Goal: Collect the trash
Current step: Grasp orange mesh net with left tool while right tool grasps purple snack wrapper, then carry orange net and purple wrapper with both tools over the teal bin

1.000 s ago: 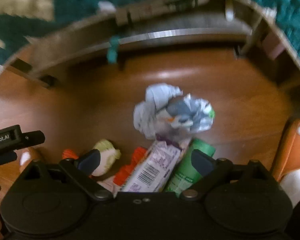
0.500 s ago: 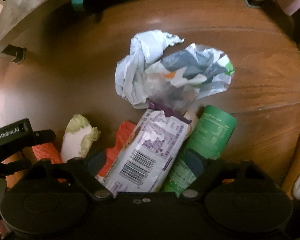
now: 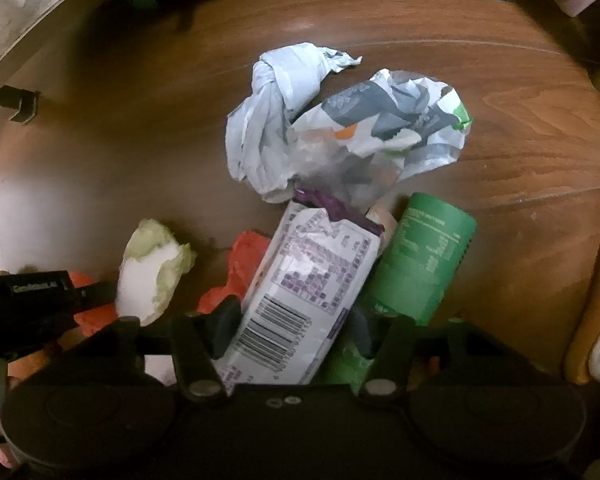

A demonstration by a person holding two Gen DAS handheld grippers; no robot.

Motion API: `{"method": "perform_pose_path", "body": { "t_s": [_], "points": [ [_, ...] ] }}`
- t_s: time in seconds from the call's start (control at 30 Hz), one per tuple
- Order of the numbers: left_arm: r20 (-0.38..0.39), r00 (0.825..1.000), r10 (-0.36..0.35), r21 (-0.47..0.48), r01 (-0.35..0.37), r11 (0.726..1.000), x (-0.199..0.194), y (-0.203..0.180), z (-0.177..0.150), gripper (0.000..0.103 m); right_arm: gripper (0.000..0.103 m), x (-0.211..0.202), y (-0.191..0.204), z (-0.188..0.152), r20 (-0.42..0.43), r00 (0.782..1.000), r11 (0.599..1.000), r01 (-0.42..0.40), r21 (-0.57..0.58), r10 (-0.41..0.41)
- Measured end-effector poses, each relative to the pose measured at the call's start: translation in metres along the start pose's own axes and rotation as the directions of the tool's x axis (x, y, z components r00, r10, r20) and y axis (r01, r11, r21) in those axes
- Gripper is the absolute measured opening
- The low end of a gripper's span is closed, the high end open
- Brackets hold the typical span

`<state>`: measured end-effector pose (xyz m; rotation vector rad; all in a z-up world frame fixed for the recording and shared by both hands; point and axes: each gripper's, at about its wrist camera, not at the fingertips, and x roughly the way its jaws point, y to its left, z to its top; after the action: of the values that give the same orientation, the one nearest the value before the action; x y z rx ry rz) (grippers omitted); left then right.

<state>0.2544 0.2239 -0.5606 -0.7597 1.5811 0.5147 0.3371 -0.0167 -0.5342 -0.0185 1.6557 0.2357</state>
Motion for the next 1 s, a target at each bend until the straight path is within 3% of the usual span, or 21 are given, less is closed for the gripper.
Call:
{"method": "perform_pose_path", "body": {
  "t_s": [0.33,0.63,0.83,1.0],
  "points": [
    [0.045,0.999,-0.001,0.065,-0.002,0.998,-0.055,-0.021,-0.024,0.012,0.042,-0.061,0.001,-0.029,0.054,0.999,0.998,0.006,-0.069,-0.002],
    [0.156,0.987,-0.038,0.168,0.011,0.986,-0.157,-0.027,-0.05,0.012,0.042,-0.157,0.008,-0.065,0.19,0.981,0.99,-0.015,-0.139,0.042],
    [0.267,0.959,-0.093,0.252,0.023,0.967,-0.227,-0.034,-0.081,0.012,0.042,-0.232,0.013,-0.09,0.309,0.947,0.981,-0.021,-0.194,0.082],
    [0.362,0.914,-0.185,0.305,0.072,0.95,-0.287,-0.04,-0.11,0.012,0.042,-0.296,0.011,-0.111,0.398,0.91,0.975,-0.027,-0.222,0.115]
  ]
}}
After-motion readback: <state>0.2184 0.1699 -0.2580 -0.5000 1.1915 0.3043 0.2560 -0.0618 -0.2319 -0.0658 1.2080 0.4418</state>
